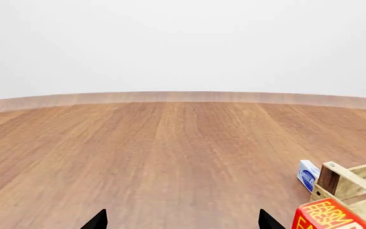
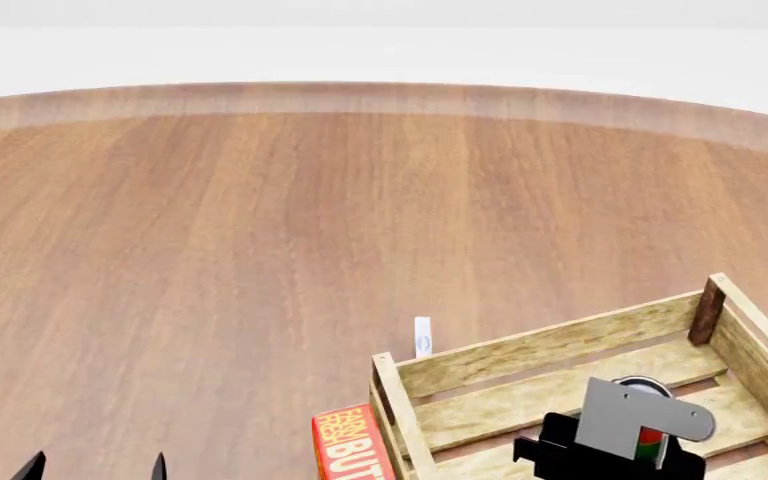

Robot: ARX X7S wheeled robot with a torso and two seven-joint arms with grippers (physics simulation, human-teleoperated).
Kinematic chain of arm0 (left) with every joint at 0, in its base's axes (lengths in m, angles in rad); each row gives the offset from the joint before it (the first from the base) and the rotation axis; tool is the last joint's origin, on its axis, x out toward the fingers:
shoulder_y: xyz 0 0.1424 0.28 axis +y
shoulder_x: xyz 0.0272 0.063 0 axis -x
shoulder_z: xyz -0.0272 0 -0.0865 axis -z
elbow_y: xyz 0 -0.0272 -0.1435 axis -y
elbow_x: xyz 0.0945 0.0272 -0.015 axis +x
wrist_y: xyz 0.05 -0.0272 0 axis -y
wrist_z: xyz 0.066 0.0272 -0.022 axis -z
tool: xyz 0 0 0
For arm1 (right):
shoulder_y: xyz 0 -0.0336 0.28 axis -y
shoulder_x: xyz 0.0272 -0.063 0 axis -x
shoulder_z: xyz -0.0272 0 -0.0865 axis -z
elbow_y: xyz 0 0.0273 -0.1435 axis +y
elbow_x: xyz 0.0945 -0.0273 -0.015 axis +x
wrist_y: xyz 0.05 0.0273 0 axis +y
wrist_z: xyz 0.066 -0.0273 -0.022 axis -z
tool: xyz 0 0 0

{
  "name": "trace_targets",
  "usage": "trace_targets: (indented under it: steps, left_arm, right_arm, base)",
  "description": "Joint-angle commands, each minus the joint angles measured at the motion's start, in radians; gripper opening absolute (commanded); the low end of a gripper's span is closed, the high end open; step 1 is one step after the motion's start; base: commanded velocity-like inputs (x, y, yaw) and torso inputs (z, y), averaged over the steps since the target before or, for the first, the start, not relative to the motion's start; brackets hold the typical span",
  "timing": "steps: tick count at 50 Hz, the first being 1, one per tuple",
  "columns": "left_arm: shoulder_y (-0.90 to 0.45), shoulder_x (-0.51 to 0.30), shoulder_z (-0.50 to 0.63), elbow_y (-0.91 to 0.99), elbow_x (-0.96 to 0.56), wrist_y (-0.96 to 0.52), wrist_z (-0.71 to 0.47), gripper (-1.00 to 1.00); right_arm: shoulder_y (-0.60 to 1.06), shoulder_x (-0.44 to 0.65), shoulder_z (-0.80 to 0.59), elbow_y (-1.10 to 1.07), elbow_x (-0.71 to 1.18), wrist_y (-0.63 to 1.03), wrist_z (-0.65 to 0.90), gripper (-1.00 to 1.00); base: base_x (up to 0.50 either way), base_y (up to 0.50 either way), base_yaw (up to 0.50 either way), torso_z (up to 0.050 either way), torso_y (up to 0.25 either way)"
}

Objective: Pick up the tomato sauce, and put it in the wooden tray.

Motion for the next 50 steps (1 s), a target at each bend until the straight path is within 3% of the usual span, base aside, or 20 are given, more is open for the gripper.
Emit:
trace_targets:
  steps: [1, 35, 36, 50]
  left_arm:
    - [-0.001, -0.002, 0.003, 0.0, -0.002, 0.001, -0.002, 1.0]
    - [-0.003, -0.007, 0.011, -0.001, -0.007, 0.004, -0.009, 1.0]
    - [-0.003, -0.007, 0.011, -0.001, -0.007, 0.004, -0.009, 1.0]
    - [-0.004, -0.009, 0.014, -0.002, -0.01, 0.005, -0.011, 1.0]
  right_arm:
    - [-0.007, -0.001, 0.003, 0.0, -0.036, 0.008, 0.002, -1.0]
    - [-0.014, -0.004, 0.03, 0.0, -0.041, 0.04, -0.019, -1.0]
    - [-0.014, -0.004, 0.031, 0.0, -0.04, 0.041, -0.02, 1.0]
    - [-0.013, -0.004, 0.038, 0.0, -0.039, 0.046, -0.026, 1.0]
  base:
    - [0.0, 0.0, 0.0, 0.0, 0.0]
    - [0.0, 0.0, 0.0, 0.0, 0.0]
    - [0.0, 0.0, 0.0, 0.0, 0.0]
    - [0.0, 0.0, 0.0, 0.0, 0.0]
